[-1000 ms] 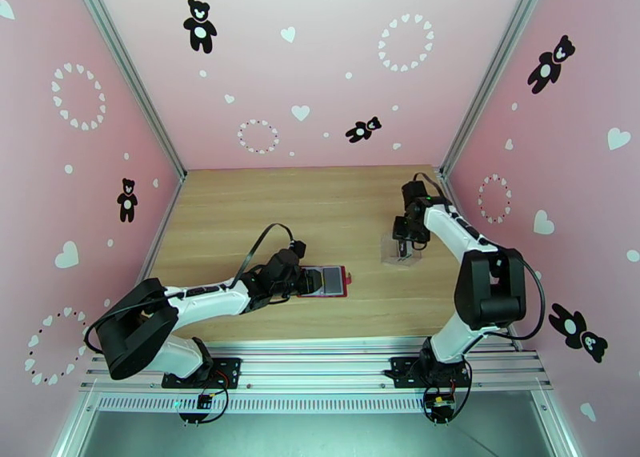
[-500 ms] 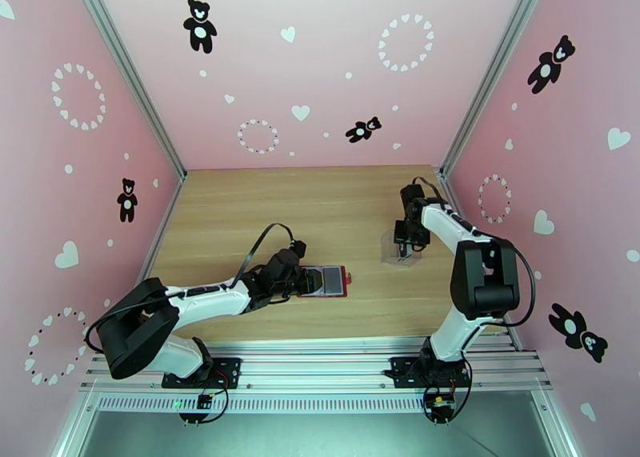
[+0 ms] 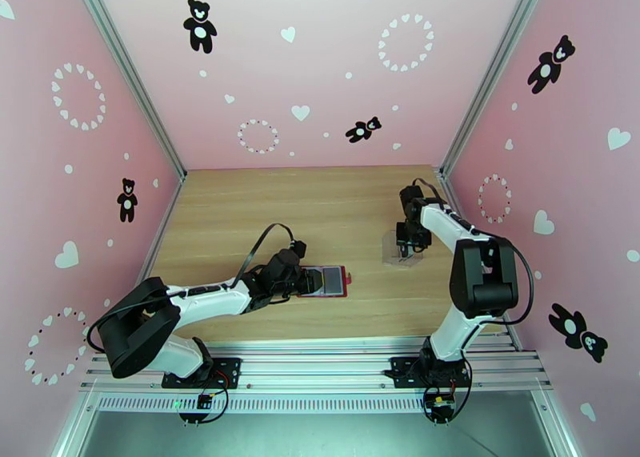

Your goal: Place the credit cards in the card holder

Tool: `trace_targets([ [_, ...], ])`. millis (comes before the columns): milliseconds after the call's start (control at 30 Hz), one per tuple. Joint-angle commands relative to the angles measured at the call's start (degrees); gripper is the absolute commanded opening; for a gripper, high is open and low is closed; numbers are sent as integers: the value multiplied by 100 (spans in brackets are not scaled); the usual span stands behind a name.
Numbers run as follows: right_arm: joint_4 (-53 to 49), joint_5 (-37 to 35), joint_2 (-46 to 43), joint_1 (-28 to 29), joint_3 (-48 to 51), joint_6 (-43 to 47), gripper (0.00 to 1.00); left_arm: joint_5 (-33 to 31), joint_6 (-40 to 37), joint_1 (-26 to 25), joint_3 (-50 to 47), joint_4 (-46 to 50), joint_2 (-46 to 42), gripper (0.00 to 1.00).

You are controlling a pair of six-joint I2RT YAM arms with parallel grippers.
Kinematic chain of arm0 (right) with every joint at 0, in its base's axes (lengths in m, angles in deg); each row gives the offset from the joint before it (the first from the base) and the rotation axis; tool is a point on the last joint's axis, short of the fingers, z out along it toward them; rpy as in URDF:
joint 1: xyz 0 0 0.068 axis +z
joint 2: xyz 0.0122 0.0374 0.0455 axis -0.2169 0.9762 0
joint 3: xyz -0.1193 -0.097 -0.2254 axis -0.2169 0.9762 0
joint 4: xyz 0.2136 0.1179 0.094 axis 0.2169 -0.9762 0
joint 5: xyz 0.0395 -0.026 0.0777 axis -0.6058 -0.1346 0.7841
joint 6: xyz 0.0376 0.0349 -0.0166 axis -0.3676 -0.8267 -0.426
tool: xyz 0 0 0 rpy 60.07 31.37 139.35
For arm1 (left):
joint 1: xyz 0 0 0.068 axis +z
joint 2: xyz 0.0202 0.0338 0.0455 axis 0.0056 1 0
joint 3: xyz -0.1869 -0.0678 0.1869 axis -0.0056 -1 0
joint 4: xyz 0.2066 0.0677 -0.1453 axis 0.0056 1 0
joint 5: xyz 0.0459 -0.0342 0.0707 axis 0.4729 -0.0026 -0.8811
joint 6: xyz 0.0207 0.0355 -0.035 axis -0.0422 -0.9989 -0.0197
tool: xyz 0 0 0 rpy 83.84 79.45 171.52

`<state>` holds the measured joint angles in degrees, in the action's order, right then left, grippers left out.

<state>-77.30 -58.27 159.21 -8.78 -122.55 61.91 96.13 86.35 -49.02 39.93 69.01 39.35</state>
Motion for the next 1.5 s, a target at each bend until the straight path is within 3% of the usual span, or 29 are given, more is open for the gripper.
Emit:
trace_targets([
  [0,-206,-297,-424,-59,74,-75,46,-23,-37,-39,-36,-21,48,41],
  [233,-134,-189,-617,-204,262,-66,42,-49,-45,-40,-37,26,15,41],
  [500,-35,109,-561,-199,270,-34,18,-69,-43,-40,-90,45,-52,41],
  [667,-71,323,-792,-168,230,-40,8,-95,-57,-40,-103,67,-88,42],
  [1033,-171,1486,-2306,172,497,-181,0,-236,-58,-40,-182,185,-407,41],
  [1267,868,3372,-3194,1079,1428,-832,0,-467,-104,1,-341,465,-721,40],
  [1467,1675,3834,-3116,2173,2052,-1402,0,-405,-5,168,-503,424,-691,40],
])
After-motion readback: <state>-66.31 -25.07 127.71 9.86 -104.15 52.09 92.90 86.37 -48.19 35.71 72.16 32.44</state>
